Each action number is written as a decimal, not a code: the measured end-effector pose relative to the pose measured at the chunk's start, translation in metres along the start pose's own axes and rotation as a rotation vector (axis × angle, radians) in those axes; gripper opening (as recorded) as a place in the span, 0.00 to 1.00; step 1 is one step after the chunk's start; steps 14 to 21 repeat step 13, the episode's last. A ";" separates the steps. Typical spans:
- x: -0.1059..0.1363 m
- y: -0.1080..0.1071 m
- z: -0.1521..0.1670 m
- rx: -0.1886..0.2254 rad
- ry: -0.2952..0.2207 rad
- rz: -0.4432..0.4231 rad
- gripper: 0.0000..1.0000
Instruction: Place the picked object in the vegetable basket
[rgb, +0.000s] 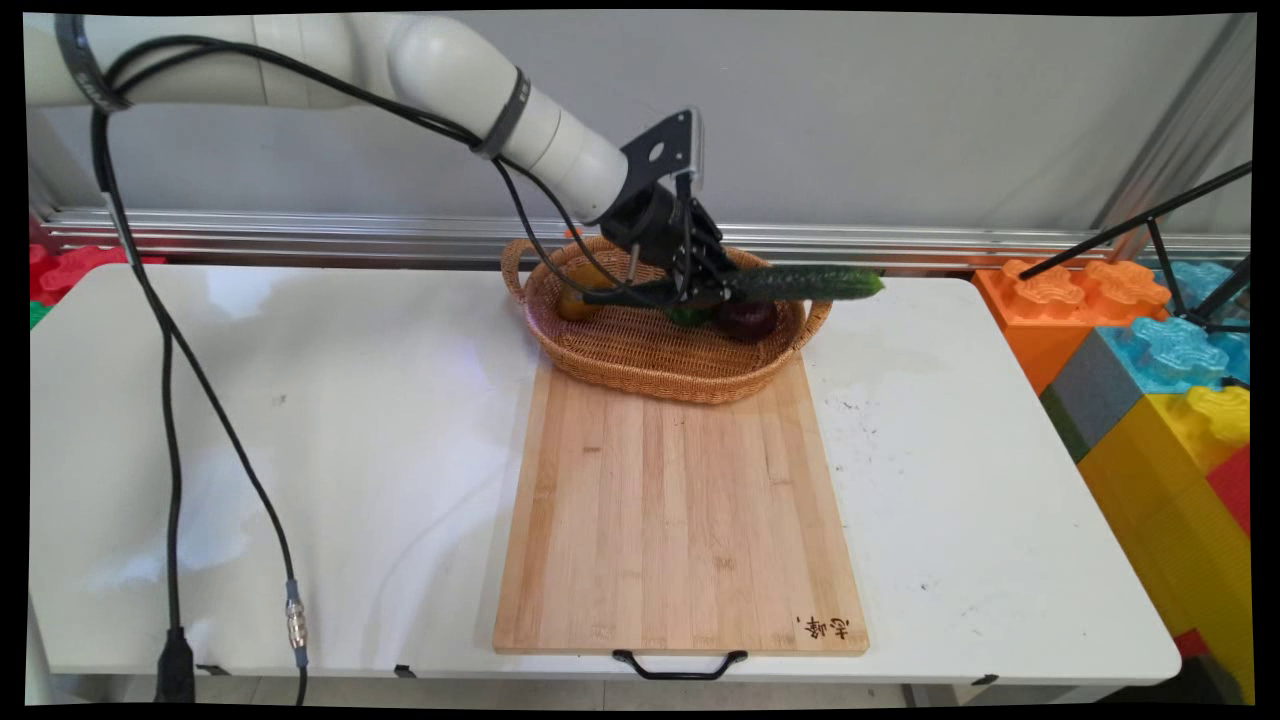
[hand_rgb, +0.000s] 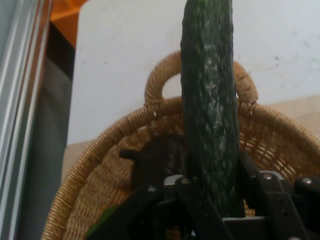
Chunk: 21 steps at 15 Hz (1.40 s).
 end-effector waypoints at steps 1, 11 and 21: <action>-0.015 -0.002 0.009 -0.016 -0.041 0.022 0.00; -0.040 -0.006 0.022 -0.055 -0.102 0.061 1.00; -0.040 -0.007 0.023 -0.056 -0.101 0.054 1.00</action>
